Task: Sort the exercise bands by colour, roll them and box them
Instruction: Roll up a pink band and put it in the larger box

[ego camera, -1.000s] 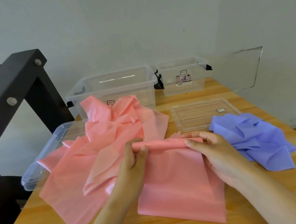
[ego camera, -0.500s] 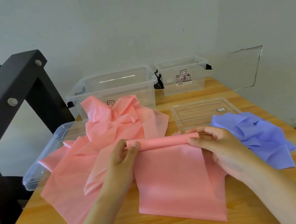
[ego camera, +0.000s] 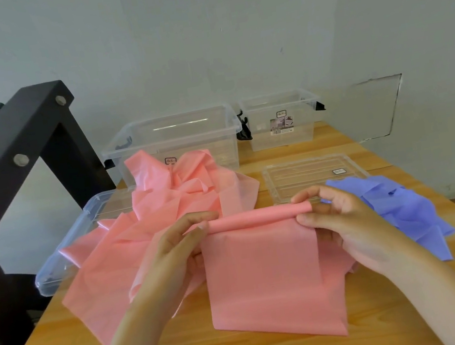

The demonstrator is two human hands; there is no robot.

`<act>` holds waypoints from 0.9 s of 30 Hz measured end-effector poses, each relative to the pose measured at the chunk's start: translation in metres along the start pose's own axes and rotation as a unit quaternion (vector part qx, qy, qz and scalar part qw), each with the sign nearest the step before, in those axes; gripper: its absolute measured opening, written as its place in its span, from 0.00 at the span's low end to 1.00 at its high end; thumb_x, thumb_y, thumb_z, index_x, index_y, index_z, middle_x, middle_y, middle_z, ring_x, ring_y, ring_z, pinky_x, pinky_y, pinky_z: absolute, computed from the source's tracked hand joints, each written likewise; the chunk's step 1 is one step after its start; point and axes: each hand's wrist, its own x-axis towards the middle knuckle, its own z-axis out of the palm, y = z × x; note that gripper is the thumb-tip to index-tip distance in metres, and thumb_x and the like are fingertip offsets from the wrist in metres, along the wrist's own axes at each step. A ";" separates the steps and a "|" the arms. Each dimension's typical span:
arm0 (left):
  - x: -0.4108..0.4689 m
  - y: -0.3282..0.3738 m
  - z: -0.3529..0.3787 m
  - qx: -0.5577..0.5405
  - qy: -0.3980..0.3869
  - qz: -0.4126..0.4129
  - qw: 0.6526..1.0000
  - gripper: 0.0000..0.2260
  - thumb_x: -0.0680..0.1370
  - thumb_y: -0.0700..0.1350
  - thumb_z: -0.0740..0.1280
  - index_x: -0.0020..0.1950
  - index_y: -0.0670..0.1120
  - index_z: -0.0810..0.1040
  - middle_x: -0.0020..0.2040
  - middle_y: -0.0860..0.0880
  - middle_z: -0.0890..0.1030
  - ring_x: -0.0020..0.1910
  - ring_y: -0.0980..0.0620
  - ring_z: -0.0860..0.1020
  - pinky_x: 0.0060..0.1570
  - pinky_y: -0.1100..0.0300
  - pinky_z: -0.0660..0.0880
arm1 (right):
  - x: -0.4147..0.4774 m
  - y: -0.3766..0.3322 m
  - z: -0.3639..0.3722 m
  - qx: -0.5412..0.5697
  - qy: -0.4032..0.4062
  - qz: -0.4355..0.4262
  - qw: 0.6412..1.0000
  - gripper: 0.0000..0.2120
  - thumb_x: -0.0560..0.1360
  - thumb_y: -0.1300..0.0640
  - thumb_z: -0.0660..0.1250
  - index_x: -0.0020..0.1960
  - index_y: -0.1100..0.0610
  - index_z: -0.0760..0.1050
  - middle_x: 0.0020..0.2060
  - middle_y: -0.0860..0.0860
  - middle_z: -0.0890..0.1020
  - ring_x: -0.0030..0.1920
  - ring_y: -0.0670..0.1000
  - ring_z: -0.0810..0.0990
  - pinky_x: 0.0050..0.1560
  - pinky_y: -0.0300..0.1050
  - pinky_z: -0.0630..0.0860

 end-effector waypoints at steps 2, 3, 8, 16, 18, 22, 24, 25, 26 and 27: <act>0.001 -0.002 -0.003 0.045 0.019 0.018 0.999 0.06 0.75 0.50 0.71 0.48 0.50 0.83 0.36 0.47 0.78 0.37 0.49 0.76 0.38 0.57 0.76 | -0.001 0.000 0.000 -0.004 0.001 0.001 1.000 0.06 0.68 0.60 0.72 0.44 0.53 0.79 0.34 0.51 0.83 0.35 0.48 0.80 0.33 0.36 0.74; 0.003 -0.003 -0.004 0.090 0.030 0.031 0.995 0.06 0.75 0.50 0.70 0.50 0.52 0.83 0.36 0.45 0.78 0.38 0.46 0.76 0.42 0.53 0.77 | -0.001 0.000 0.000 -0.024 0.010 -0.004 1.000 0.05 0.69 0.59 0.72 0.44 0.53 0.79 0.34 0.51 0.83 0.35 0.47 0.80 0.34 0.36 0.73; 0.005 -0.005 -0.006 0.176 0.035 0.052 0.982 0.10 0.77 0.40 0.69 0.55 0.52 0.82 0.43 0.47 0.85 0.46 0.47 0.83 0.48 0.53 0.79 | -0.001 0.002 0.002 -0.111 0.037 -0.020 0.993 0.12 0.74 0.66 0.69 0.51 0.50 0.80 0.42 0.49 0.86 0.41 0.47 0.83 0.46 0.41 0.73; 0.001 -0.001 -0.003 0.121 0.019 0.019 0.992 0.09 0.81 0.46 0.63 0.51 0.45 0.81 0.36 0.43 0.79 0.35 0.49 0.77 0.37 0.55 0.74 | -0.001 0.001 0.004 -0.079 0.025 -0.028 0.996 0.07 0.76 0.60 0.68 0.48 0.48 0.80 0.37 0.52 0.84 0.40 0.51 0.80 0.44 0.46 0.71; 0.000 -0.001 0.000 0.099 0.022 0.007 0.995 0.11 0.81 0.45 0.61 0.51 0.37 0.77 0.37 0.40 0.77 0.34 0.48 0.76 0.33 0.58 0.74 | -0.001 0.001 0.005 -0.070 0.024 -0.029 0.997 0.07 0.76 0.61 0.68 0.49 0.50 0.80 0.36 0.52 0.84 0.40 0.51 0.80 0.44 0.45 0.71; -0.001 0.000 0.005 0.070 0.028 -0.021 0.997 0.17 0.81 0.44 0.61 0.51 0.28 0.69 0.40 0.40 0.71 0.37 0.45 0.69 0.30 0.60 0.69 | -0.001 0.002 0.006 -0.052 0.027 -0.032 0.998 0.07 0.76 0.63 0.68 0.50 0.53 0.80 0.36 0.51 0.84 0.39 0.50 0.81 0.42 0.43 0.73; -0.002 0.003 0.007 0.070 0.032 -0.024 0.997 0.18 0.82 0.45 0.61 0.49 0.27 0.69 0.41 0.41 0.70 0.38 0.44 0.66 0.30 0.60 0.67 | -0.001 0.003 0.006 -0.048 0.028 -0.040 0.998 0.07 0.76 0.63 0.68 0.49 0.52 0.80 0.37 0.51 0.84 0.40 0.49 0.81 0.44 0.43 0.72; -0.002 0.005 0.007 0.072 0.035 -0.025 0.997 0.19 0.81 0.46 0.61 0.48 0.27 0.69 0.40 0.42 0.69 0.38 0.44 0.65 0.30 0.59 0.65 | -0.001 0.004 0.006 -0.046 0.027 -0.043 0.998 0.08 0.76 0.63 0.68 0.48 0.51 0.80 0.38 0.51 0.84 0.41 0.49 0.81 0.45 0.43 0.72; -0.002 0.006 0.008 0.072 0.036 -0.026 0.996 0.20 0.81 0.47 0.61 0.46 0.28 0.68 0.40 0.42 0.68 0.38 0.44 0.64 0.30 0.58 0.63 | -0.001 0.005 0.006 -0.044 0.024 -0.044 0.998 0.08 0.76 0.63 0.68 0.47 0.50 0.80 0.39 0.51 0.84 0.42 0.49 0.81 0.46 0.43 0.72; -0.002 0.006 0.008 0.071 0.038 -0.027 0.996 0.20 0.81 0.47 0.62 0.46 0.28 0.67 0.40 0.42 0.68 0.38 0.44 0.64 0.31 0.58 0.62 | 0.000 0.006 0.007 -0.042 0.020 -0.044 0.998 0.09 0.76 0.63 0.68 0.46 0.49 0.81 0.39 0.51 0.84 0.42 0.49 0.81 0.47 0.44 0.72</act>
